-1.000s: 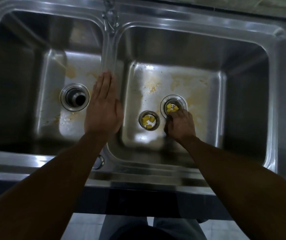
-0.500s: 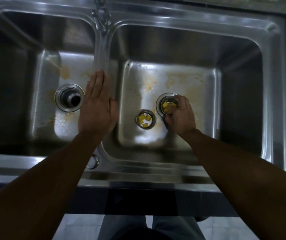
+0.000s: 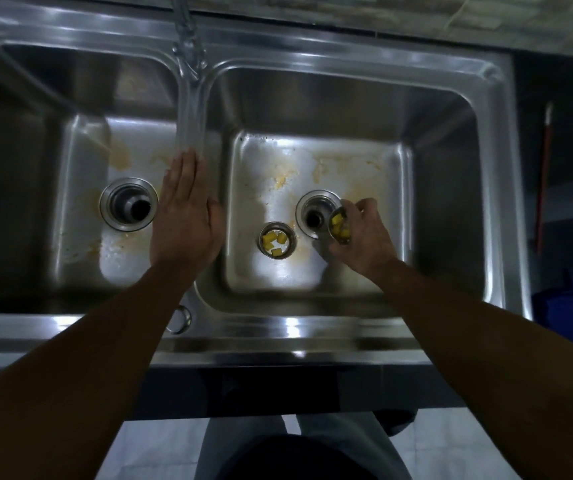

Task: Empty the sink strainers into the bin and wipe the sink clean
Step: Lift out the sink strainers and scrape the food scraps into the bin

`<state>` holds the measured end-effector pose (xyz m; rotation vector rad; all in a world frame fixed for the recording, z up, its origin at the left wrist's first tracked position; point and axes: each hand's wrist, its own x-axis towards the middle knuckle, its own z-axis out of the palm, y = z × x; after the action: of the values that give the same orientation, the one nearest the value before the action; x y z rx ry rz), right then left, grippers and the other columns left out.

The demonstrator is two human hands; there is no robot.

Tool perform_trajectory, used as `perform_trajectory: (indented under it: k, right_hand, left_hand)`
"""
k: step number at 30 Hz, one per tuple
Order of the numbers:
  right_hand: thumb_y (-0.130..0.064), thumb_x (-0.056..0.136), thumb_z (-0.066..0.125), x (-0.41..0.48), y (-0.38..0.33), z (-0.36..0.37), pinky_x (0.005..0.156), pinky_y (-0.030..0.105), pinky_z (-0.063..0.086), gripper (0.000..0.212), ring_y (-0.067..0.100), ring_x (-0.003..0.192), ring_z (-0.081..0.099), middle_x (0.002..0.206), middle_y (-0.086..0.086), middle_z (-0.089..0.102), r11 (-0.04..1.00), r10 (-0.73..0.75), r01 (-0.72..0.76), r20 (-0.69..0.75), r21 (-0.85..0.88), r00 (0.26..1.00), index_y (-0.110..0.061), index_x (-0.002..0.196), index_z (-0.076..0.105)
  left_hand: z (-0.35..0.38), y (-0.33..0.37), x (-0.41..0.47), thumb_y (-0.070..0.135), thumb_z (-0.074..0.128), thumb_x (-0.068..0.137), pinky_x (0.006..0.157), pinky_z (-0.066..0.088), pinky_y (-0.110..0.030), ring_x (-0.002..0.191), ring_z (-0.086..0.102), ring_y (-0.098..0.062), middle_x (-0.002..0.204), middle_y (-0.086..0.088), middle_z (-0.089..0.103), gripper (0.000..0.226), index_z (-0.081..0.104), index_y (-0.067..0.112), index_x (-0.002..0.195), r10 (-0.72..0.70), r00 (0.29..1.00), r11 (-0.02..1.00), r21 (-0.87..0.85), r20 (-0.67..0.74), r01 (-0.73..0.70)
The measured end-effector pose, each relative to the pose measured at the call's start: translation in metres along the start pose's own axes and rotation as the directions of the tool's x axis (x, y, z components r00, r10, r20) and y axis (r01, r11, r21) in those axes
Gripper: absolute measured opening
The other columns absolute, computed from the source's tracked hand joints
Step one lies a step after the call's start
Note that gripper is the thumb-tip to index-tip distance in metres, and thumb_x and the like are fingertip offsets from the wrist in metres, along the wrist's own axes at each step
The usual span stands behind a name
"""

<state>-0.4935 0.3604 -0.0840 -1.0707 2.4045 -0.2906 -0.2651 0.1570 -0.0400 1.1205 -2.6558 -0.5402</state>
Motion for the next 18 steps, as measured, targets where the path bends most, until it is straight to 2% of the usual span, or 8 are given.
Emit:
perform_trajectory:
  k: [5, 12, 18]
  right_hand:
    - [-0.054, 0.073, 0.081, -0.018, 0.01, 0.006, 0.094, 0.036, 0.05, 0.081, 0.026, 0.113, 0.051, 0.131, 0.007, 0.041, 0.998, 0.031, -0.028, 0.061, -0.061, 0.998, -0.021, 0.136, 0.044]
    - [-0.037, 0.079, 0.08, -0.02, 0.011, 0.015, 0.099, 0.04, 0.047, 0.08, 0.031, 0.126, 0.042, 0.138, 0.012, 0.039, 0.989, 0.095, -0.08, 0.125, -0.123, 0.988, -0.018, 0.145, 0.039]
    - [-0.033, 0.086, 0.073, -0.019, 0.007, 0.017, 0.103, 0.041, 0.045, 0.076, 0.031, 0.128, 0.039, 0.141, 0.013, 0.035, 0.983, 0.132, -0.111, 0.145, -0.147, 0.981, -0.015, 0.149, 0.034]
  left_hand:
    - [-0.001, 0.001, 0.0, 0.025, 0.025, 0.101, 0.129, 0.01, -0.043, 0.156, 0.013, -0.028, 0.165, -0.02, 0.021, 0.061, 0.024, -0.001, 0.157, 0.007, 1.0, 1.0, 0.009, -0.011, -0.006]
    - [-0.002, 0.001, 0.0, 0.023, 0.026, 0.101, 0.129, 0.008, -0.042, 0.156, 0.012, -0.028, 0.166, -0.02, 0.019, 0.061, 0.022, -0.001, 0.157, 0.007, 1.0, 1.0, 0.029, 0.002, -0.007]
    - [0.0, -0.001, 0.0, 0.023, 0.028, 0.101, 0.129, 0.008, -0.04, 0.156, 0.012, -0.03, 0.166, -0.019, 0.019, 0.062, 0.02, 0.001, 0.158, 0.007, 1.0, 0.999, 0.044, 0.001, -0.007]
